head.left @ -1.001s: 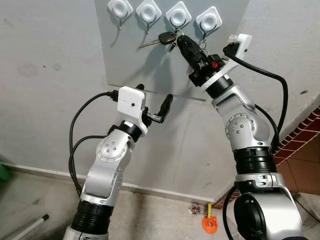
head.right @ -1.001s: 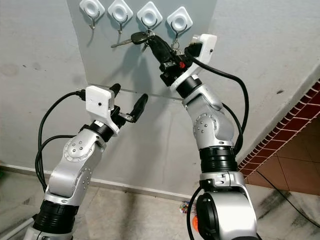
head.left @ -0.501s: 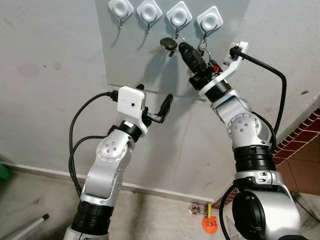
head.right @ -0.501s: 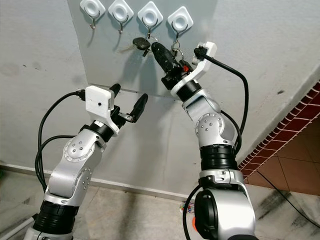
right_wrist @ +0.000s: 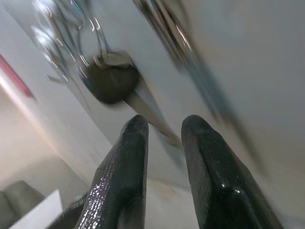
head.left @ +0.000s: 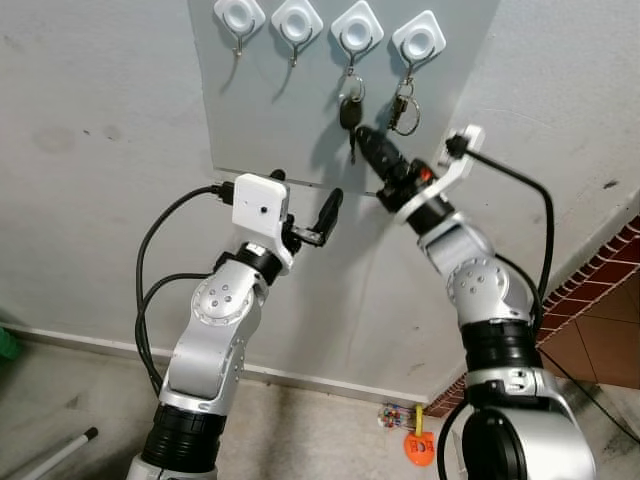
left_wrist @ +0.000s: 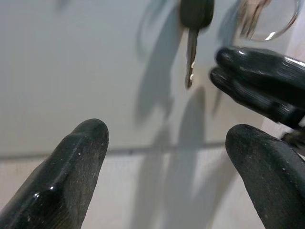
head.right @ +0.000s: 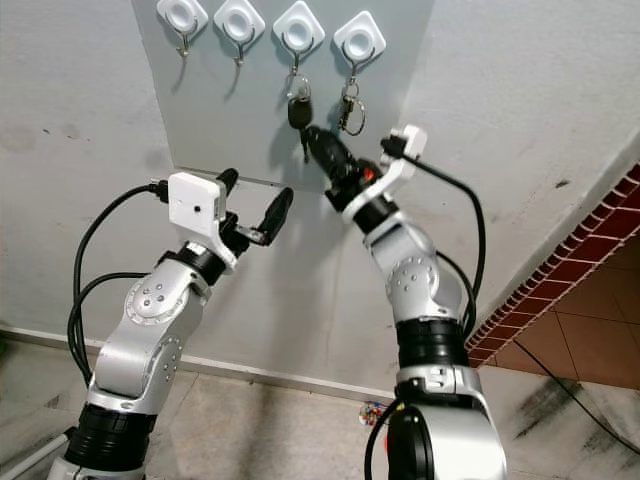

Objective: Hang keys on a hook

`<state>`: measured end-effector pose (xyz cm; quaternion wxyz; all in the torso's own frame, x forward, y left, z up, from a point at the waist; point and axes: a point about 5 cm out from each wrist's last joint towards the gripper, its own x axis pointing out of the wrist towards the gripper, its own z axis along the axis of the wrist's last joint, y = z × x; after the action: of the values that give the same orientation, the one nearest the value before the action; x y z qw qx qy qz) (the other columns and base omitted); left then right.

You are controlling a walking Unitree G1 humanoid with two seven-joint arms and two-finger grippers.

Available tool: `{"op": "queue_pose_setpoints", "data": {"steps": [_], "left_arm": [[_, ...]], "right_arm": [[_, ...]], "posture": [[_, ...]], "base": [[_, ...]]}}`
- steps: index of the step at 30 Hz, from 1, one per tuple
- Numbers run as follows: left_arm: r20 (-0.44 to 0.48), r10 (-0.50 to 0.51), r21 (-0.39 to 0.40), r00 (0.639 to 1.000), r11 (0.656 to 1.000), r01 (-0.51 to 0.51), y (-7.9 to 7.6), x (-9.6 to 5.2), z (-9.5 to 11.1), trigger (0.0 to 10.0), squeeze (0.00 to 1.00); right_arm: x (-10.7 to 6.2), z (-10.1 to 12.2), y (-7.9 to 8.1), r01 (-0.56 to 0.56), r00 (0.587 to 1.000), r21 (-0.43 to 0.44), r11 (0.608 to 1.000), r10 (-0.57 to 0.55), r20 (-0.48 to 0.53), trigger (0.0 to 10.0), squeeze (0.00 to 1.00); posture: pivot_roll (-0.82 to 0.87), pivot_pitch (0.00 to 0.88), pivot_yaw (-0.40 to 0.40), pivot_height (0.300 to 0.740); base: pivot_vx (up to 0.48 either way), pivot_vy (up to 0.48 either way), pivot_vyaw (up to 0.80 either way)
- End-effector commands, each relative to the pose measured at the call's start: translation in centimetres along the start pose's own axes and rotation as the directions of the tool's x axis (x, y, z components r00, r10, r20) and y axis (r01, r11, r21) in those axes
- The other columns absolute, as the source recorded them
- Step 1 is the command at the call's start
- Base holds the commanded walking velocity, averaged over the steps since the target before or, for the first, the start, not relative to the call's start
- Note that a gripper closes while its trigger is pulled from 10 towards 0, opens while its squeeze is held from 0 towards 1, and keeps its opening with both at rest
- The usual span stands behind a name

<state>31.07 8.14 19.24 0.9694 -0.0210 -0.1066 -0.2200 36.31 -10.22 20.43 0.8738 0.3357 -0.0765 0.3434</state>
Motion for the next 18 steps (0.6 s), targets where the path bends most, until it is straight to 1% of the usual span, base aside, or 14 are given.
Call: {"op": "queue_pose_setpoints", "data": {"steps": [1,2,3,6,7,8,9,10,12,13,15,16,17,18], "left_arm": [[-0.035,0.019,-0.026,0.999,0.999,-0.02,0.2,-0.3,-1.0,10.0,0.0],[-0.053,0.026,-0.027,0.998,0.999,-0.028,0.4,-0.4,-1.6,10.0,0.0],[-0.094,0.044,-0.027,0.995,0.999,-0.047,0.8,-0.7,-2.8,10.0,0.0],[-0.149,0.073,-0.045,0.986,0.996,-0.081,1.3,-1.3,-4.5,10.0,0.0],[-0.168,0.083,-0.047,0.982,0.995,-0.092,1.4,-1.4,-5.0,10.0,0.0],[-0.198,0.1,-0.036,0.975,0.993,-0.109,1.7,-1.8,-6.0,10.0,0.0],[-0.21,0.107,-0.028,0.972,0.993,-0.115,1.9,-2.0,-6.4,10.0,0.0],[-0.25,0.117,-0.027,0.961,0.991,-0.128,2.1,-2.5,-7.6,10.0,0.0],[-0.27,0.127,-0.007,0.955,0.991,-0.134,2.3,-2.8,-8.2,10.0,0.0],[-0.305,0.147,-0.048,0.941,0.984,-0.169,2.7,-3.4,-9.4,10.0,0.0],[-0.332,0.166,-0.063,0.929,0.978,-0.197,3.0,-3.8,-10.3,10.0,0.0],[-0.345,0.171,-0.051,0.923,0.978,-0.201,3.1,-4.1,-10.8,10.0,0.0],[-0.35,0.198,0.002,0.915,0.978,-0.211,3.4,-4.8,-11.7,10.0,0.0],[-0.373,0.207,0.01,0.905,0.976,-0.219,3.5,-5.2,-12.4,10.0,0.0]], "right_arm": [[-0.2,0.2,0.1,0.016,1.0,-0.048,0.999,-0.015,0.009,10.0,1.0],[-0.7,-0.2,-0.3,0.042,0.999,-0.052,0.998,-0.042,0.007,10.0,1.0],[-1.8,-1.0,-1.1,0.106,0.994,-0.066,0.992,-0.106,0.001,10.0,1.0],[-3.6,-2.3,-2.3,0.202,0.979,-0.12,0.972,-0.204,-0.007,10.0,1.0],[-4.3,-2.7,-2.8,0.236,0.971,-0.129,0.963,-0.24,-0.009,10.0,1.0],[-5.6,-3.4,-3.6,0.291,0.955,-0.144,0.946,-0.296,-0.018,10.0,1.0],[-6.1,-3.7,-3.9,0.31,0.948,-0.152,0.938,-0.317,-0.024,10.0,1.0],[-7.6,-4.6,-4.6,0.355,0.929,-0.173,0.919,-0.367,-0.039,10.0,1.0],[-8.5,-5.1,-5.0,0.381,0.916,-0.186,0.906,-0.397,-0.055,10.0,1.0],[-10.3,-6.1,-5.9,0.45,0.881,-0.19,0.873,-0.468,-0.063,10.0,1.0],[-11.6,-6.9,-6.4,0.485,0.859,-0.198,0.852,-0.506,-0.076,10.0,1.0],[-12.4,-7.4,-6.7,0.508,0.841,-0.216,0.834,-0.534,-0.084,10.0,1.0],[-14.0,-8.5,-7.1,0.543,0.808,-0.245,0.803,-0.579,-0.106,10.0,1.0],[-14.8,-9.1,-7.4,0.564,0.786,-0.266,0.782,-0.607,-0.118,10.0,1.0]], "posture": [[0.0,0.102,-0.05,0.74],[0.0,0.1,-0.045,0.74],[0.0,0.098,-0.043,0.74],[-0.01,0.094,-0.035,0.74],[-0.01,0.092,-0.028,0.74],[-0.01,0.09,-0.021,0.74],[-0.01,0.089,-0.018,0.74],[-0.01,0.088,-0.014,0.74],[-0.02,0.086,-0.006,0.74],[-0.02,0.084,0.001,0.74],[-0.02,0.08,0.01,0.74],[-0.03,0.079,0.013,0.74],[-0.03,0.077,0.021,0.74],[-0.04,0.073,0.026,0.74]], "base": [[0.0,0.0,0.0],[0.0,0.0,0.0],[0.0,0.0,0.0],[0.0,0.0,0.0],[0.0,0.0,0.0],[0.0,0.0,0.0],[0.0,0.0,0.0],[0.0,0.0,0.0],[0.0,0.0,0.0],[0.0,0.0,0.0],[0.0,0.0,0.0],[0.0,0.0,0.0],[0.0,0.0,0.0],[0.0,0.0,0.0]]}}
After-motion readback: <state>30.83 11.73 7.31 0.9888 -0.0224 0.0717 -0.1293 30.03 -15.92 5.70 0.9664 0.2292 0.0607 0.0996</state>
